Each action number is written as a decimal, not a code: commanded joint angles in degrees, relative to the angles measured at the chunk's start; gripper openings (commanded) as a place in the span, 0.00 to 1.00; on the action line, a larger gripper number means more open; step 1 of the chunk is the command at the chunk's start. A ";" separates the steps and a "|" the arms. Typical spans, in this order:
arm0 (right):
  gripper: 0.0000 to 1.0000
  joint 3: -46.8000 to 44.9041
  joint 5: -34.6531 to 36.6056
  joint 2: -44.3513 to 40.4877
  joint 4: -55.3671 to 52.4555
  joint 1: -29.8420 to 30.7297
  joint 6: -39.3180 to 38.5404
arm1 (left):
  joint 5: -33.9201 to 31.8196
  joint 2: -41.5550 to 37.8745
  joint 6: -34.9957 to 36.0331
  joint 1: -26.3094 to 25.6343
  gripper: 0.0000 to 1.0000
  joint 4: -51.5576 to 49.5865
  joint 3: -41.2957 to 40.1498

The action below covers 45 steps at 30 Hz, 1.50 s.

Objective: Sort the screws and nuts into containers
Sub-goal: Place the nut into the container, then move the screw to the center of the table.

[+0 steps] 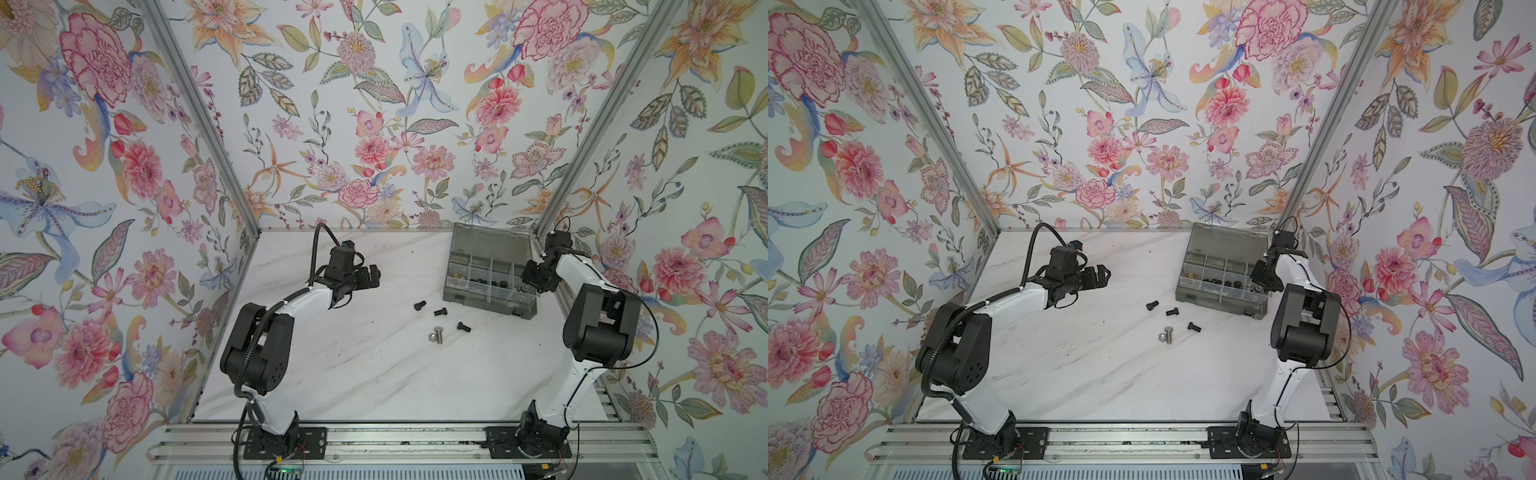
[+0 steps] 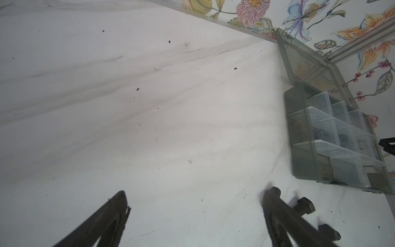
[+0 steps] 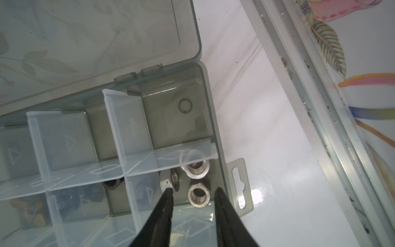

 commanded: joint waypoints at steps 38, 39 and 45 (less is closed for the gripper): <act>0.49 -22.23 -16.76 -11.72 1.77 45.18 12.83 | -1.18 -0.76 0.50 0.43 0.99 -0.94 0.23; 0.49 -22.34 -16.72 -11.30 1.83 45.07 12.79 | -1.07 -0.68 0.48 0.45 0.99 -0.87 0.24; 0.49 -23.06 -16.16 -8.92 2.37 44.60 12.71 | -0.97 -0.90 0.43 0.47 0.99 -0.69 0.02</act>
